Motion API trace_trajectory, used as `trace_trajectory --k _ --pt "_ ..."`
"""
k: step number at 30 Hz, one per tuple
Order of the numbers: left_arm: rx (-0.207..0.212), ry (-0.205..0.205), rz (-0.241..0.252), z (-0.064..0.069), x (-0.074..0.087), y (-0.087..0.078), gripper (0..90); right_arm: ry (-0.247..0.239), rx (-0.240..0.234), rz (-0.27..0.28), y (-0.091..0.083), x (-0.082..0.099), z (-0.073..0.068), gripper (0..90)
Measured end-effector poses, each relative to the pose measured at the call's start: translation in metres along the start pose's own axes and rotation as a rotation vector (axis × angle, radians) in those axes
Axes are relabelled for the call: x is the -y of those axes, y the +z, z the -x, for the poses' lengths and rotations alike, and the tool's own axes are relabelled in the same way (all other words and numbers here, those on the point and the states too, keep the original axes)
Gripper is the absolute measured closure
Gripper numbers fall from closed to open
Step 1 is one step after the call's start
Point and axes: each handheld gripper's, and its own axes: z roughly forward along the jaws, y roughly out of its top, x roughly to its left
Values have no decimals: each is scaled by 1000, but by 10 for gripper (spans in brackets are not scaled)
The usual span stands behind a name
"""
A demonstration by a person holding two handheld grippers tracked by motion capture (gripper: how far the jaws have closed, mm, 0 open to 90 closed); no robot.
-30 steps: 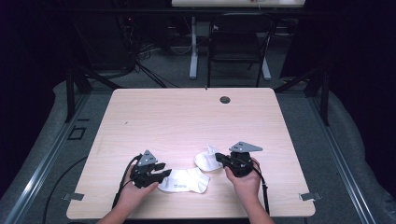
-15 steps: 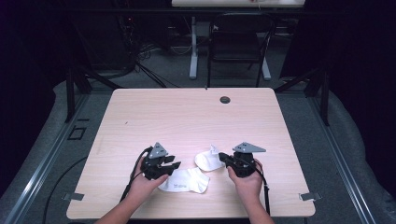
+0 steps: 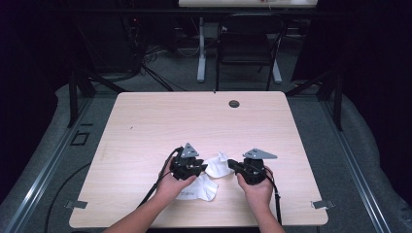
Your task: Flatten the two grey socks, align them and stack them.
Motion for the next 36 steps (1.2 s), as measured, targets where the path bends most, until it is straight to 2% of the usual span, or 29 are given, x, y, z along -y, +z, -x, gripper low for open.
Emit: trace_trajectory --k 4,8,10,12,14,17,18,19,20,24,26,28,29,30,31,32,35,36 --pt "-14 12 -45 4 0 15 696 2 0 14 0 0 1 899" --pt "-7 17 -84 1 1 23 746 8 -3 30 -2 -1 5 899" --pt "-7 16 -87 1 1 24 768 17 -2 41 -3 0 7 899" --pt "-5 20 -115 0 3 28 779 21 8 41 -3 0 10 899" --pt "-10 21 -111 0 4 29 783 23 14 35 -3 1 12 899" --pt "-14 21 -113 -1 3 30 789 33 55 24 -4 3 21 899" --pt "-14 21 -113 -1 3 30 789 33 55 24 -4 3 21 899" --pt "-12 16 -111 -1 4 30 789 34 85 1 -4 4 26 899" --pt "-12 16 -111 -1 4 30 789 34 85 1 -4 4 26 899" --pt "-31 21 -108 -3 3 30 784 81 130 -26 -4 10 41 899" --pt "-37 13 -102 -5 3 30 781 87 156 -41 -5 11 47 899" --pt "-44 12 -105 -7 3 30 779 97 161 -38 -6 11 49 899" --pt "-48 6 -106 -9 3 30 769 125 178 -60 -7 14 56 899" --pt "-48 6 -106 -9 3 30 762 125 178 -60 -7 14 56 899" --pt "-51 3 -107 -11 3 29 758 156 175 -87 -7 16 60 896" --pt "-54 -1 -104 -12 3 29 758 156 175 -87 -7 16 60 896" --pt "-73 -6 -99 -16 3 29 744 134 234 -57 -13 14 56 829" --pt "-73 -6 -99 -16 3 29 741 134 234 -57 -13 14 56 829"
